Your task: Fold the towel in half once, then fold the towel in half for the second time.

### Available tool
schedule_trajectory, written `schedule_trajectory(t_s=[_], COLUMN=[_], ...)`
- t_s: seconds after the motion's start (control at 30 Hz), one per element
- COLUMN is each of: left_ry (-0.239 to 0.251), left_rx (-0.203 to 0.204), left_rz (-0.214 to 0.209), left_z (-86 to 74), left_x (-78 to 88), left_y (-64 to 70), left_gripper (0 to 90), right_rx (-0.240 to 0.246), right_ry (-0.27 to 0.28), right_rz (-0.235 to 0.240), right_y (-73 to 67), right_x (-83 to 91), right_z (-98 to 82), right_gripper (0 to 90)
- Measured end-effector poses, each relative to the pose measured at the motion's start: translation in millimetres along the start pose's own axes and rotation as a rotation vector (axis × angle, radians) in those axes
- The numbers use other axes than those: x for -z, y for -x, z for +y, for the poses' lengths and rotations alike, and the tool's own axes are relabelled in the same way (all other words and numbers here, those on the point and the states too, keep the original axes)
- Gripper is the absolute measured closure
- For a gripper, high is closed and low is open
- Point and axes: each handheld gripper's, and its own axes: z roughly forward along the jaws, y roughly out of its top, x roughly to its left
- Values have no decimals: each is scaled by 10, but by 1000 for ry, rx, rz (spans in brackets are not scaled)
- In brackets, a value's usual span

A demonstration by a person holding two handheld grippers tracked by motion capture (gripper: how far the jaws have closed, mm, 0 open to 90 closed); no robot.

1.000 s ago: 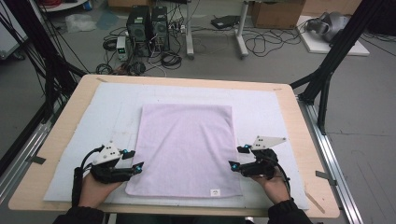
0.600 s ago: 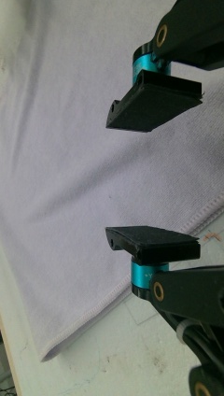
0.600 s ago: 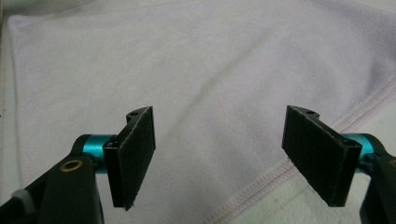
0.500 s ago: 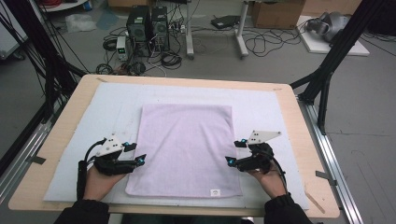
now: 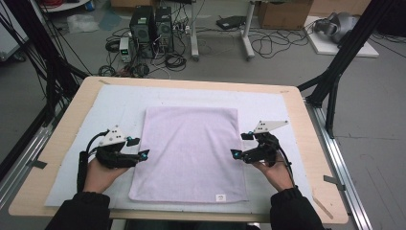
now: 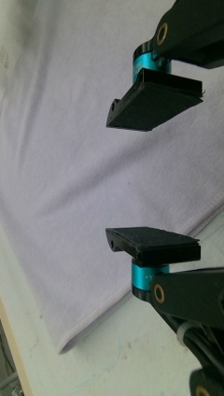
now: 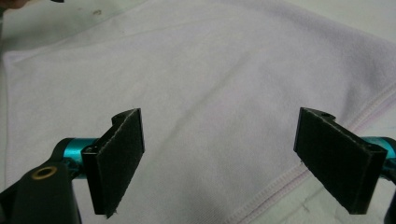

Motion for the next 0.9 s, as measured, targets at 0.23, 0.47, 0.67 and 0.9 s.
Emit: schedule_trajectory(t_s=[0.23,0.47,0.67,0.9], left_ry=[6,5,9,-49], left_rx=[-8,5,28,77], left_rz=[10,44,71,128], left_z=[266,458,603,516], left_x=[-11,-49,-63,-276], left_y=[-167,-373,-578,-810], left_gripper=[402,399,404,437], right_rx=[14,18,25,16], right_ry=[-20,-28,-16,-45], right_rz=[-6,-24,-66,-135], right_y=[101,288,472,717], right_x=[10,-3,11,-173], right_z=[183,480,788,793], right_gripper=[153,165,175,197])
